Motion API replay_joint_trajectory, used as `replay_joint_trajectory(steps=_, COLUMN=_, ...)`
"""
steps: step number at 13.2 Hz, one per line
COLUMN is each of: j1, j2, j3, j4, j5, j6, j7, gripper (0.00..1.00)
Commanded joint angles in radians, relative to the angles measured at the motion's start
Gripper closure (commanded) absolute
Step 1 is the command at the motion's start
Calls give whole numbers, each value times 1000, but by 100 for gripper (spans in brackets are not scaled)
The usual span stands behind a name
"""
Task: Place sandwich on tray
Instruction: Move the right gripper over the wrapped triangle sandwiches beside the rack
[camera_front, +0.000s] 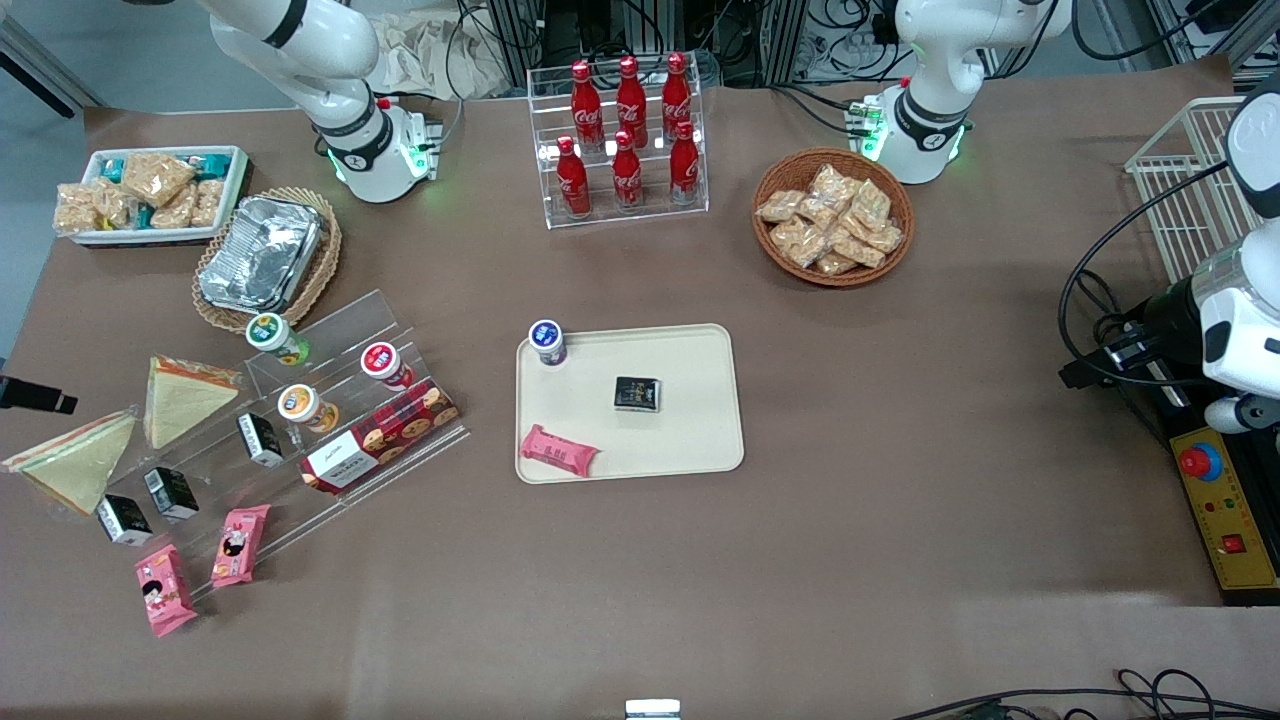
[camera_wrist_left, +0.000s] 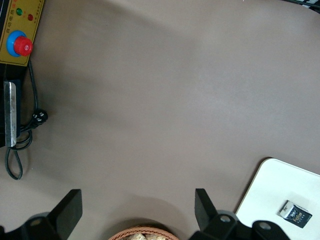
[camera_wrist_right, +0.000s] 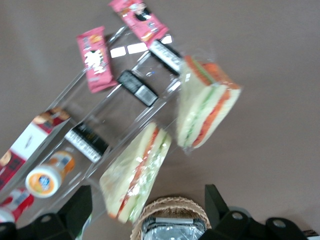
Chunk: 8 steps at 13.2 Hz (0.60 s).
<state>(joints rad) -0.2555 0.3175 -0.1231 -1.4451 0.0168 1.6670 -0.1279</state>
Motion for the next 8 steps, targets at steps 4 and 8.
replay_joint_trajectory(steps=4, j1=-61, j2=123, j3=-43, j4=6, j5=-9, j6=232, j7=-36, gripper=1)
replay_joint_trajectory(steps=8, j1=-67, j2=175, j3=-41, j4=0, j5=15, j6=253, j7=-33, gripper=1)
